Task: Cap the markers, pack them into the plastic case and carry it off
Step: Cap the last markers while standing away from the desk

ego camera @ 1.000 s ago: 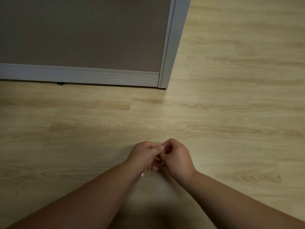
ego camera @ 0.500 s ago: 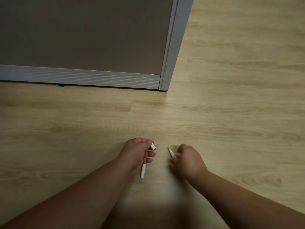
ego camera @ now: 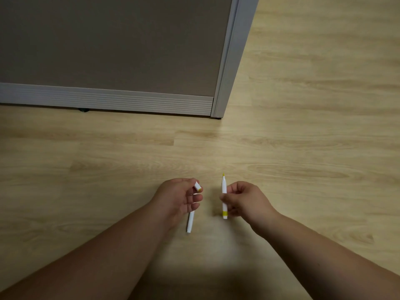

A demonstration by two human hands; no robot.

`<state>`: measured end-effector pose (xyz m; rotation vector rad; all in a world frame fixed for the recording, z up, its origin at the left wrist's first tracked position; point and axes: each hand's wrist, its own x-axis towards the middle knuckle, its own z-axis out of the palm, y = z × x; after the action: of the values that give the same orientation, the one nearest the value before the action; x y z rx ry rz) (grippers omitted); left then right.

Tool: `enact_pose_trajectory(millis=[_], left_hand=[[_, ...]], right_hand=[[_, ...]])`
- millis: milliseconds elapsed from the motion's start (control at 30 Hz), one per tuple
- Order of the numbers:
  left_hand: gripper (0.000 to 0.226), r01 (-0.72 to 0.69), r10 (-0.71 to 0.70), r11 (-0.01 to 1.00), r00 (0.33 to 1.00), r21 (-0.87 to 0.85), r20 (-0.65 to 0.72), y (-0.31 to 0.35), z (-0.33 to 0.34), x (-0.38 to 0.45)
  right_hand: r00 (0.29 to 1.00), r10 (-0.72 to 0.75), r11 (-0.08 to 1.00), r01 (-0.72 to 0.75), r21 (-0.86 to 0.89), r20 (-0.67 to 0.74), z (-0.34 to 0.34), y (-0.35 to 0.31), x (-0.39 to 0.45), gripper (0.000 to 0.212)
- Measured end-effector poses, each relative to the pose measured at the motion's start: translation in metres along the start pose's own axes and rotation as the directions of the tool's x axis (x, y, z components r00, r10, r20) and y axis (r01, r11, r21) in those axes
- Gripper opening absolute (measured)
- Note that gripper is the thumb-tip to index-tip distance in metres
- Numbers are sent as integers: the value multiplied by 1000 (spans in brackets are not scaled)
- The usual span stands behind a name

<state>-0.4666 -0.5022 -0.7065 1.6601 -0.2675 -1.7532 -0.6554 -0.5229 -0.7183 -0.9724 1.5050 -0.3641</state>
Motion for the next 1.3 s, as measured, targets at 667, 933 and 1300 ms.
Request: enact_pose_trajectory(millis=[667,933,1300], left_hand=[[27,291,-283,955,953,-65,110,17,23,-26],[26,311,-299,943,949,-121,103,21,26,-29],[20,-60,66,996,994,-70,92,35,11,-21]], right_hand=[[983,-91,943,34,331,159,-1,-63,-5,9],[983,-106,942,51,330,151,-1,-68,-6,10],[954,-251,962,265,-68,164,-5,-53,-23,8]])
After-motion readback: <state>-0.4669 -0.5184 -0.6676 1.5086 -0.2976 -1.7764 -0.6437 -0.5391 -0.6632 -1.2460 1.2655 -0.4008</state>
